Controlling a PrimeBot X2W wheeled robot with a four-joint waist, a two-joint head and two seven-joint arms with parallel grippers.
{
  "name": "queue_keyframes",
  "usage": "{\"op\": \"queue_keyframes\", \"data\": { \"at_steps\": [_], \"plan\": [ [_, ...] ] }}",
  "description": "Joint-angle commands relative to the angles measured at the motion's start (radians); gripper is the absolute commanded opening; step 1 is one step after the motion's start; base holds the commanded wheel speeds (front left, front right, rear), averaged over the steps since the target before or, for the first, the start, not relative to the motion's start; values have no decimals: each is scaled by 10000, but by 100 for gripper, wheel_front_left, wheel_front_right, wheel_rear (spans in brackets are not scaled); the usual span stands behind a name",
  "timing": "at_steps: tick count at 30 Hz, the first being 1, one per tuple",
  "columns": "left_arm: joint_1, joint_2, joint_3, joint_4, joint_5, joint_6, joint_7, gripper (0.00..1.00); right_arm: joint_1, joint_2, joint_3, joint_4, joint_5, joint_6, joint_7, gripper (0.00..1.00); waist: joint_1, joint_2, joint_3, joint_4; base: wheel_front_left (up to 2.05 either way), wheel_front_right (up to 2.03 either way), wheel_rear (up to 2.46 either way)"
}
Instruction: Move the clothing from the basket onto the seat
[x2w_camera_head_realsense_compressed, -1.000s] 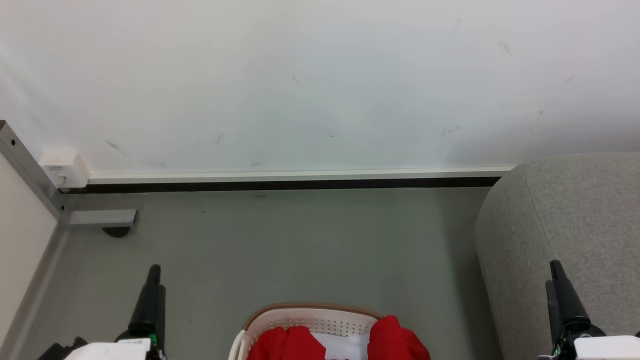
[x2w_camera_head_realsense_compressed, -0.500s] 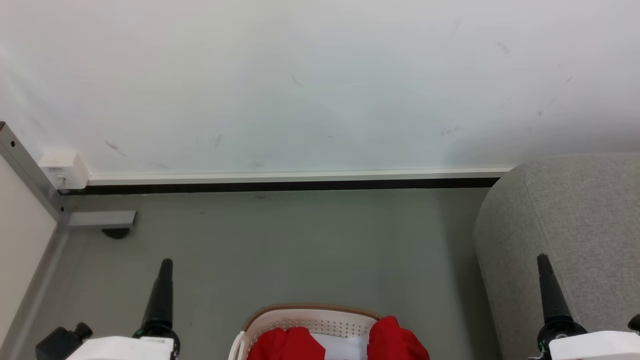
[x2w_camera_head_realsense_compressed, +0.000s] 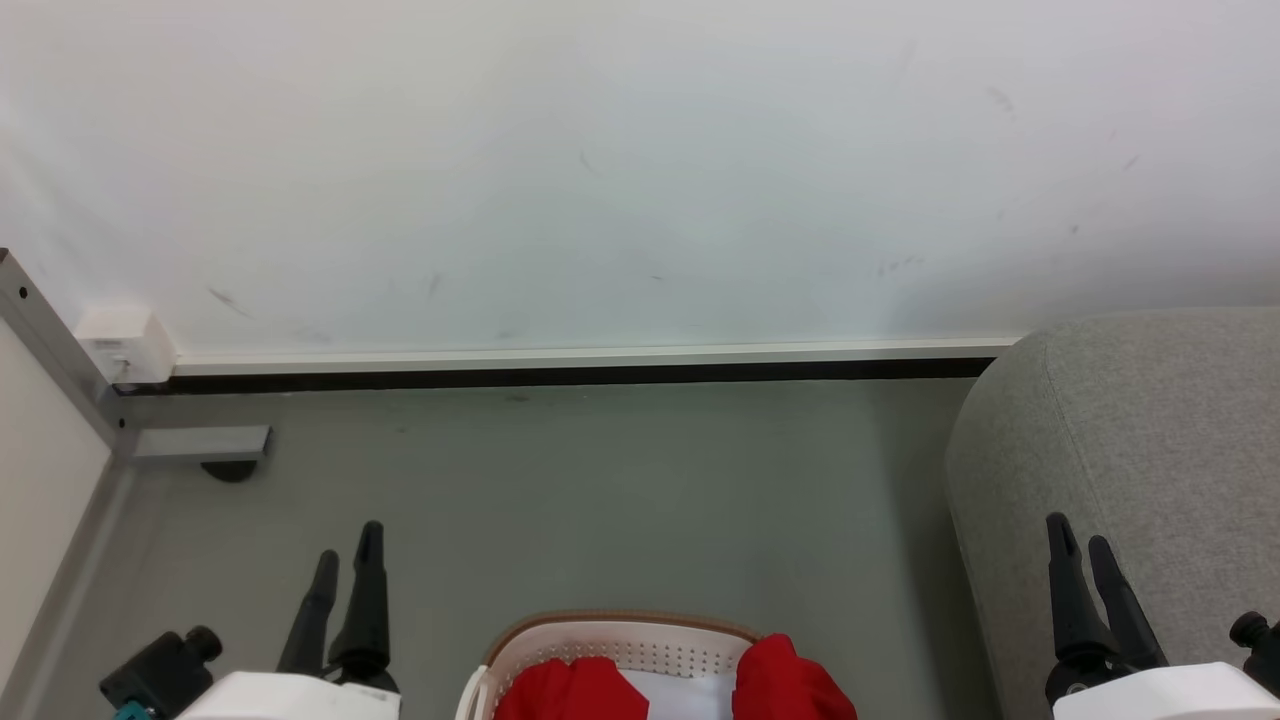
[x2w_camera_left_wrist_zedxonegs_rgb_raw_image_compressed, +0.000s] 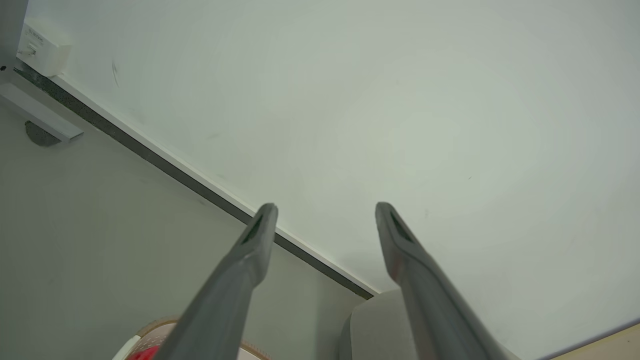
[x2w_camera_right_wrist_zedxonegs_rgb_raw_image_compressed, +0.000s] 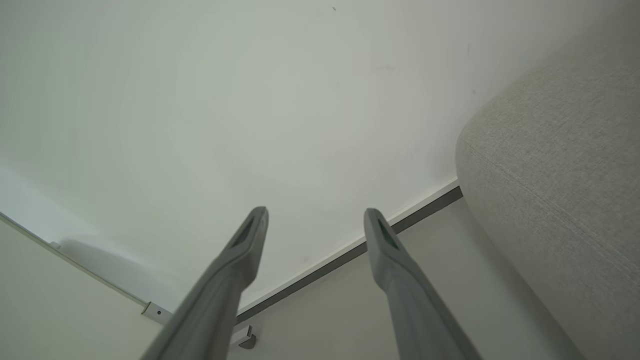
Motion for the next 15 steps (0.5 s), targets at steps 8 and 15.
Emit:
{"op": "queue_keyframes", "data": {
  "at_steps": [8,15],
  "plan": [
    [87,221,-253,-270,1792,267,-346,100,-118,63,-71,154,-2003,-9,-344,100,0,-1,-22,-34,0,0,0],
    [114,324,-431,-251,2681,452,-536,100,-175,91,-64,308,-2991,-11,-546,100,0,-1,-30,-54,0,0,0]
  ]
}}
